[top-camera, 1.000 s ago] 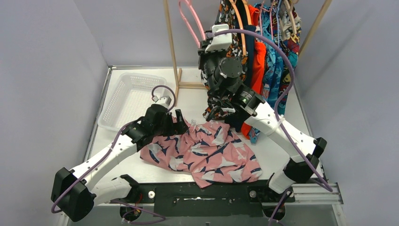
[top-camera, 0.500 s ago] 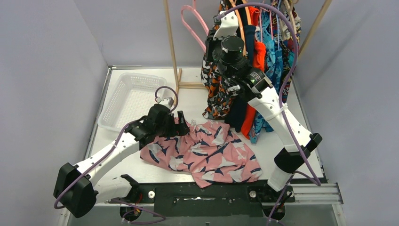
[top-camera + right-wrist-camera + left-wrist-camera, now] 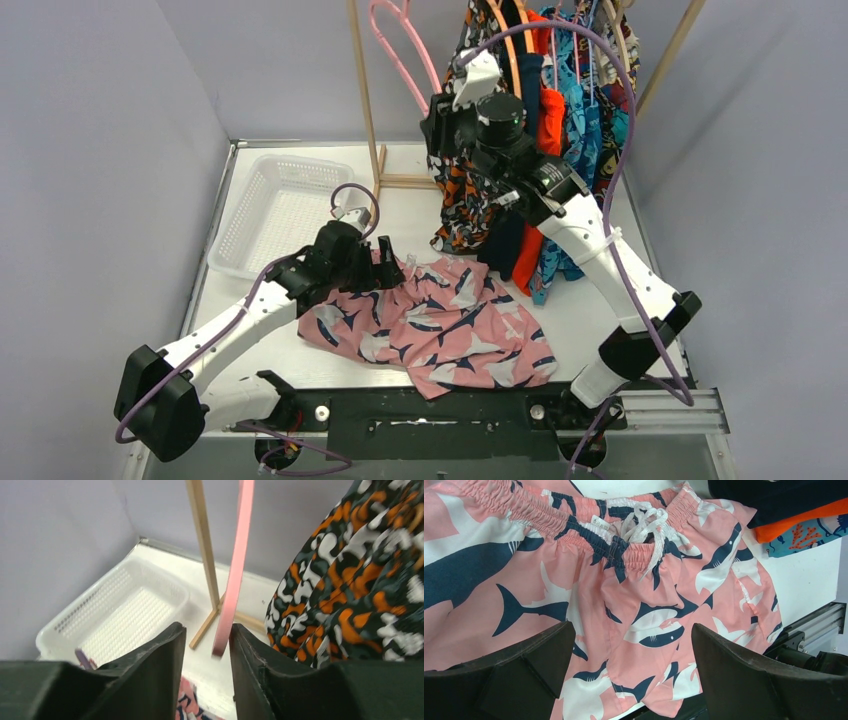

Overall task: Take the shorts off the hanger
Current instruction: Place the hanger on the clothes rod.

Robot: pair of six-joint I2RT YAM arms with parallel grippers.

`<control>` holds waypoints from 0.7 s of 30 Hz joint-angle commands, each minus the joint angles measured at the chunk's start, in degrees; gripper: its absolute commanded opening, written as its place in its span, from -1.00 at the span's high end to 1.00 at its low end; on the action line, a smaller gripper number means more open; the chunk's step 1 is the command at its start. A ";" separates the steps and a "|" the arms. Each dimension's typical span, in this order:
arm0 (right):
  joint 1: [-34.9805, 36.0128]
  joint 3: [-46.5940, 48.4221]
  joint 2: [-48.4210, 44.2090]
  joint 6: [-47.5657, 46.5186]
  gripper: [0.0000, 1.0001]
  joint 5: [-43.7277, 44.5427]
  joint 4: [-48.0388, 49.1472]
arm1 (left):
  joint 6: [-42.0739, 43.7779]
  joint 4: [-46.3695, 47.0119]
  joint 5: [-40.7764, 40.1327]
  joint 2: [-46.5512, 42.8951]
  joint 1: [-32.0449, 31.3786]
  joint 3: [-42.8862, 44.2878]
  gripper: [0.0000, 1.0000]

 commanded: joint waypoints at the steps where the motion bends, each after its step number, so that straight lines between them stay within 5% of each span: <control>1: -0.52 -11.17 -9.12 2.00 0.17 -8.47 3.40 | 0.14 0.93 0.07 -1.63 0.44 1.79 -0.75; 8: -0.75 -33.17 -24.27 5.62 -0.17 -13.48 8.05 | -0.55 1.79 -0.72 -2.31 0.71 0.71 -0.75; 15: 0.65 -64.89 -39.53 18.70 -0.23 -16.76 18.25 | -0.21 3.72 0.18 1.39 1.14 1.51 -0.75; 21: 6.21 -76.27 -46.32 25.02 -0.40 -4.41 19.48 | 3.17 -0.21 -1.49 16.51 0.30 14.16 -0.75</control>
